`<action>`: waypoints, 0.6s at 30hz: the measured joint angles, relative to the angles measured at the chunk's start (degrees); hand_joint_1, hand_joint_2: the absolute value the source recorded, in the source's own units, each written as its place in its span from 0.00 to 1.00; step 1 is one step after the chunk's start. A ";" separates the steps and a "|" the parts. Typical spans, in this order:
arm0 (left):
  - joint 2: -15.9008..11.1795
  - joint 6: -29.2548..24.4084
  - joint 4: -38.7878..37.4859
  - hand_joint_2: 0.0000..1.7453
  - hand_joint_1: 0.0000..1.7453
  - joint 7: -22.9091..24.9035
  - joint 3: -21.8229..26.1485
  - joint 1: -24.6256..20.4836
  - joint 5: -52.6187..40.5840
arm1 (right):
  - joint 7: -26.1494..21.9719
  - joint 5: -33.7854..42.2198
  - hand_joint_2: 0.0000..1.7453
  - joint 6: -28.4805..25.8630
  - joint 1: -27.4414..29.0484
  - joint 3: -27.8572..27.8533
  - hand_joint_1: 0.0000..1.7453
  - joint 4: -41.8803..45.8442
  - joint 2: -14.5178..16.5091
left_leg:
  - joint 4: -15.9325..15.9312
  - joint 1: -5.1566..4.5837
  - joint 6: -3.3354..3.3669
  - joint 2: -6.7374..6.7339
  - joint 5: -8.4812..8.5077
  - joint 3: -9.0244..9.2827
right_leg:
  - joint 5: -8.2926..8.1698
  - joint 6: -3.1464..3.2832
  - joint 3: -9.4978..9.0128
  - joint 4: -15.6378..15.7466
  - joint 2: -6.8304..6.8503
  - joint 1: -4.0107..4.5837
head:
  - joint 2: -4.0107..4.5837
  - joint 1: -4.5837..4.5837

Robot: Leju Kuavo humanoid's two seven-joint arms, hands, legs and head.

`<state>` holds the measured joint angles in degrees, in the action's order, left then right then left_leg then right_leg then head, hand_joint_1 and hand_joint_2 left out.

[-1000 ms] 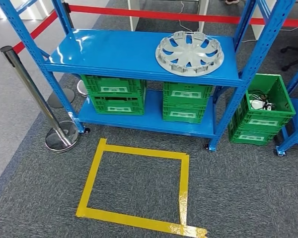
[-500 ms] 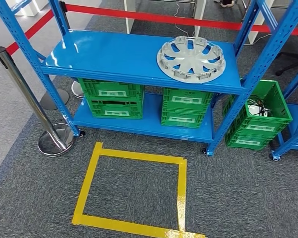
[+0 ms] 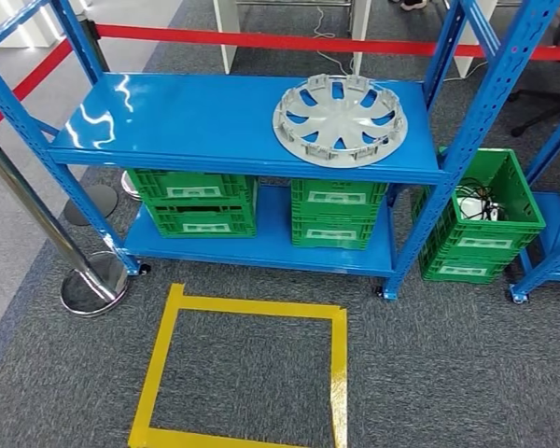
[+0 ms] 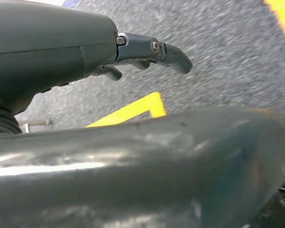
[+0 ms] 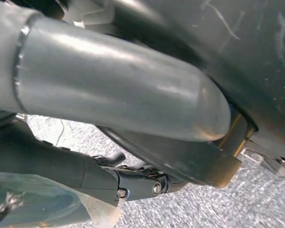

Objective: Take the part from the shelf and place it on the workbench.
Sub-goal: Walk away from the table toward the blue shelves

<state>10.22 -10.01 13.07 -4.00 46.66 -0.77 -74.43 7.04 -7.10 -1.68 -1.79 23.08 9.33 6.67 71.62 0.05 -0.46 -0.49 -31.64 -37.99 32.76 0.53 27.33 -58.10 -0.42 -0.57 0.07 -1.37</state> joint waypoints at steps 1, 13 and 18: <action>-0.02 0.03 -0.01 0.00 0.00 0.00 0.00 0.05 0.00 | 0.01 -0.02 0.00 0.01 0.06 0.00 0.00 -0.02 0.00 | -3.37 -0.06 0.29 0.07 2.81 0.87 | 0.62 -0.15 -0.68 0.07 -0.13 -0.02 | 0.00 -0.01; -0.02 0.29 -0.13 0.00 0.00 0.07 0.02 0.08 -0.43 | -0.35 0.12 0.00 -0.01 -0.49 0.00 0.00 -0.04 -0.07 | -14.21 -0.13 2.92 0.37 2.02 8.44 | 6.23 -3.26 8.85 -14.39 0.30 0.03 | 0.00 -0.33; -0.01 0.37 -0.19 0.00 0.00 0.07 0.02 0.19 -0.42 | -0.24 0.16 0.00 -0.01 -0.61 -0.01 0.00 -0.11 -0.09 | -14.11 -0.26 2.25 0.53 -1.25 12.22 | -3.67 -2.56 8.98 -3.47 0.88 0.18 | 0.00 -0.35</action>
<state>10.21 -9.64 12.88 -3.93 46.69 -0.58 -74.85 6.80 -6.93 -1.69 -2.40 23.07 9.22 6.58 57.51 -0.21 1.79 0.04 -32.89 -25.77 29.09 -2.03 36.31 -61.57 0.46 -0.39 0.07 -1.72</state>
